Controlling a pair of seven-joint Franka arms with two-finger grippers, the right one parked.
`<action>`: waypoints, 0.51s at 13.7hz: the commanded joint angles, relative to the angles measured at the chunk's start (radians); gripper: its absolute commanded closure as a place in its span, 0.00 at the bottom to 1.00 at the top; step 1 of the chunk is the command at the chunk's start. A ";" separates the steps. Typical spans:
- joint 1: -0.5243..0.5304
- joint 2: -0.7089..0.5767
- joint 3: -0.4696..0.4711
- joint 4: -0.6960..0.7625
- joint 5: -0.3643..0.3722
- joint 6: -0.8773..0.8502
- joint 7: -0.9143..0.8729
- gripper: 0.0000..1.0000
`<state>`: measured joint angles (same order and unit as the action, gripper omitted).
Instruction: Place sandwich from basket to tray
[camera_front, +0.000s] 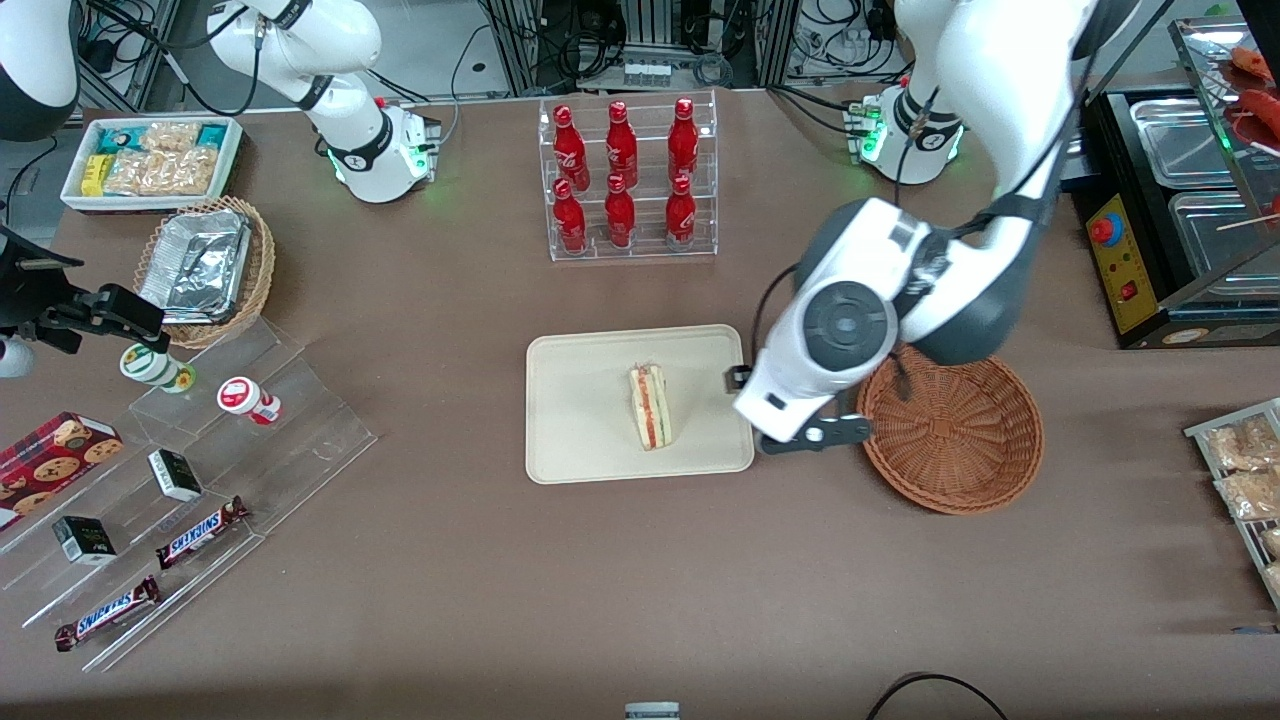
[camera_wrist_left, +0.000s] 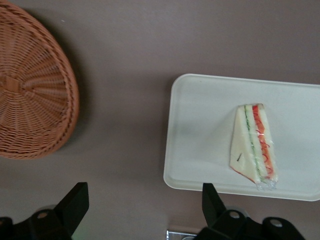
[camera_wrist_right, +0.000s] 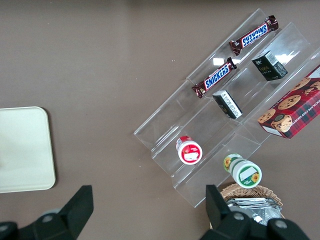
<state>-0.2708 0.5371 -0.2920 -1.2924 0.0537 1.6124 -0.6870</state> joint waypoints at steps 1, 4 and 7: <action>0.079 -0.123 -0.003 -0.128 -0.018 -0.002 0.056 0.00; 0.172 -0.199 -0.004 -0.206 -0.021 0.000 0.160 0.00; 0.240 -0.276 -0.004 -0.272 -0.023 -0.008 0.248 0.00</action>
<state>-0.0725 0.3511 -0.2896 -1.4737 0.0478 1.6083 -0.4893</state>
